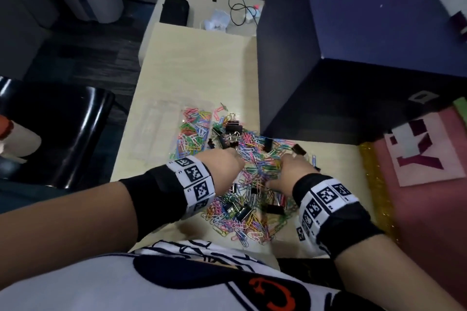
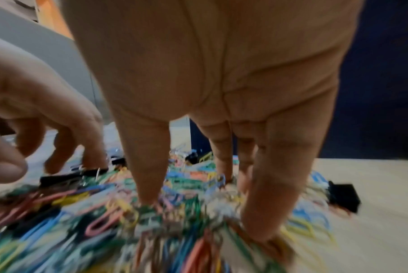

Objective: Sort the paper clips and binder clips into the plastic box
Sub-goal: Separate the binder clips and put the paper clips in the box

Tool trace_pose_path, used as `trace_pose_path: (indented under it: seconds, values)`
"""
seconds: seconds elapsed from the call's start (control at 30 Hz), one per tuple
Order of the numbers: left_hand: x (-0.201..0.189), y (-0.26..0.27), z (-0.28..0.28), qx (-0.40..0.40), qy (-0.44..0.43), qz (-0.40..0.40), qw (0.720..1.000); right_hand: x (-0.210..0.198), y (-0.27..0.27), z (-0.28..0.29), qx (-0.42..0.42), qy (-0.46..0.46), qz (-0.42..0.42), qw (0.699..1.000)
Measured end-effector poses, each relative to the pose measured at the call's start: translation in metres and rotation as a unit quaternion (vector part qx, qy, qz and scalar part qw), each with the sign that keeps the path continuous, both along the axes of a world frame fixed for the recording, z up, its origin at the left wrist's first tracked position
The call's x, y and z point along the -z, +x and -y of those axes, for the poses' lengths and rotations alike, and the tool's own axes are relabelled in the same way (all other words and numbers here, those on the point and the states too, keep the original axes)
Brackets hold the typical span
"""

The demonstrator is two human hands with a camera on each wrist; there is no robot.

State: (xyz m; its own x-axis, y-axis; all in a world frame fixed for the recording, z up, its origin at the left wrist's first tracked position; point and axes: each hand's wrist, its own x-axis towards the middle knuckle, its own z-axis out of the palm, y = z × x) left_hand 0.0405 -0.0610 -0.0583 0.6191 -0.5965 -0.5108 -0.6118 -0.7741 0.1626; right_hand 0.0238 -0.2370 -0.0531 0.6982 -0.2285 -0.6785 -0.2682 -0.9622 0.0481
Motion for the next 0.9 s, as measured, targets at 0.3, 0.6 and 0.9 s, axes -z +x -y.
trace_pose_path:
  seconds: [0.3, 0.6, 0.9]
  values:
    - [0.010, 0.006, 0.015, -0.022, 0.008, 0.022, 0.999, 0.022, -0.022, -0.020, 0.008, 0.068, 0.133, 0.989]
    - [0.010, 0.013, 0.029, -0.033, -0.012, 0.020, 0.999, 0.025, -0.016, -0.003, -0.026, 0.113, 0.151, 0.982]
    - [0.004, 0.016, 0.027, -0.005, -0.013, 0.018, 1.000, 0.005, 0.003, 0.008, 0.014, 0.108, 0.170, 0.979]
